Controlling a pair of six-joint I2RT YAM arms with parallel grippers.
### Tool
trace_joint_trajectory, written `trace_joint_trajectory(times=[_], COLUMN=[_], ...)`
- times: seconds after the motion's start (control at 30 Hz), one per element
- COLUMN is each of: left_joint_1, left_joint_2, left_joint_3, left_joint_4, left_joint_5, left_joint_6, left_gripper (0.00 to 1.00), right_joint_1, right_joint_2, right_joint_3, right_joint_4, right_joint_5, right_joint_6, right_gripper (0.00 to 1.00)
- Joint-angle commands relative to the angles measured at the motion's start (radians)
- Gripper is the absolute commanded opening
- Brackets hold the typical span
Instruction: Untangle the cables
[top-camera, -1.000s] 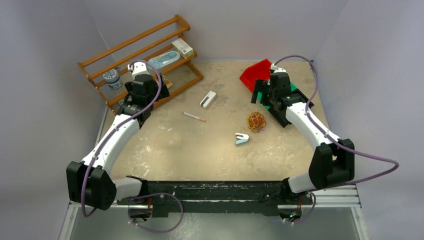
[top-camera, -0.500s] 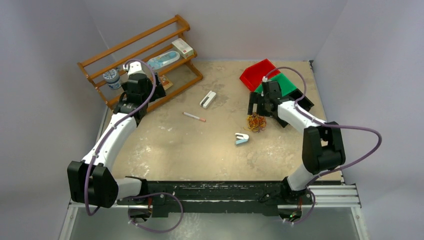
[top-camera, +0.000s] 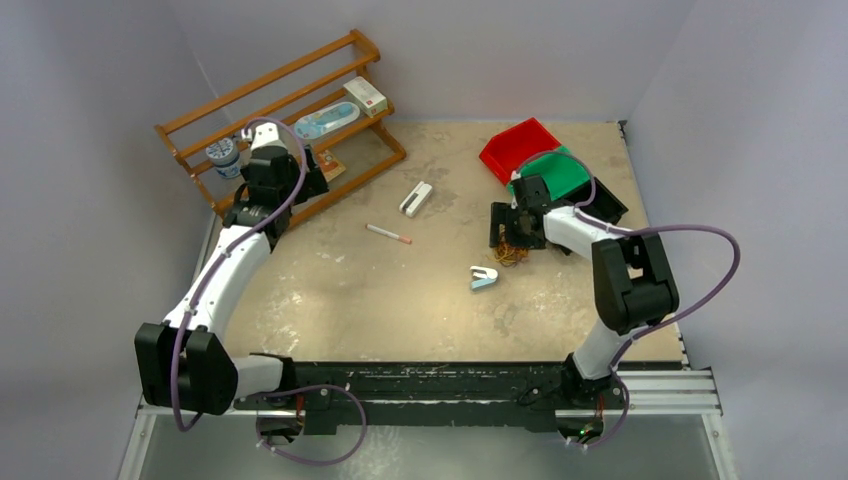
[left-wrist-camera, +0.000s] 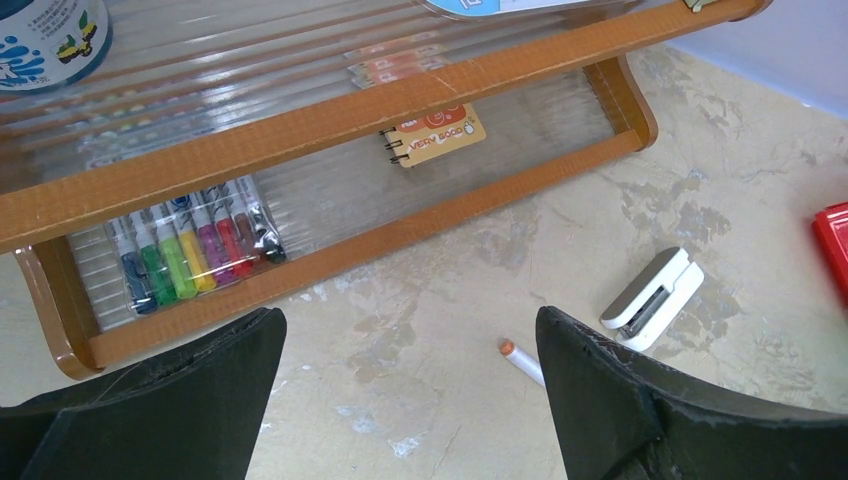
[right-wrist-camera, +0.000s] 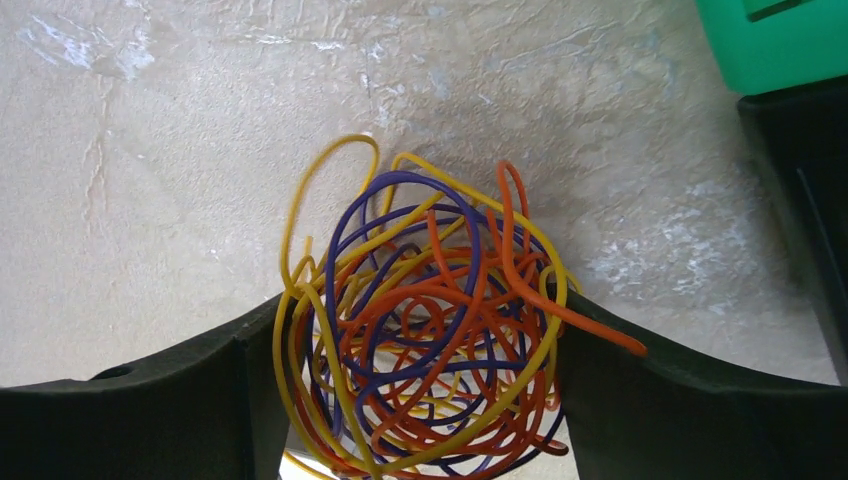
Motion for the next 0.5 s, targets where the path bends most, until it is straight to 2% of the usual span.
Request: trace_joint_trajectory(times=[0.0, 0.13, 0.47], left_joint_1=[0.021, 0.024, 0.062], left_joint_2=[0.002, 0.004, 0.014], left_joint_3=[0.028, 0.028, 0.025], left_joint_4=[0.047, 0.047, 0.058], left_joint_5=[0.040, 0.049, 0.102], left_joint_6=[-0.026, -0.026, -0.057], left_gripper=[0.95, 0.95, 0.94], right_joint_1=[0.034, 0.074, 0.308], right_joint_2=[-0.014, 0.020, 0.174], right_joint_3=[0.017, 0.059, 0.305], right_joint_4=[0.025, 0.052, 0.085], right_joint_5=[-0.034, -0.077, -0.191], right_joint_6=[-0.012, -0.020, -0.111], right_gripper=[0.81, 0.66, 0.58])
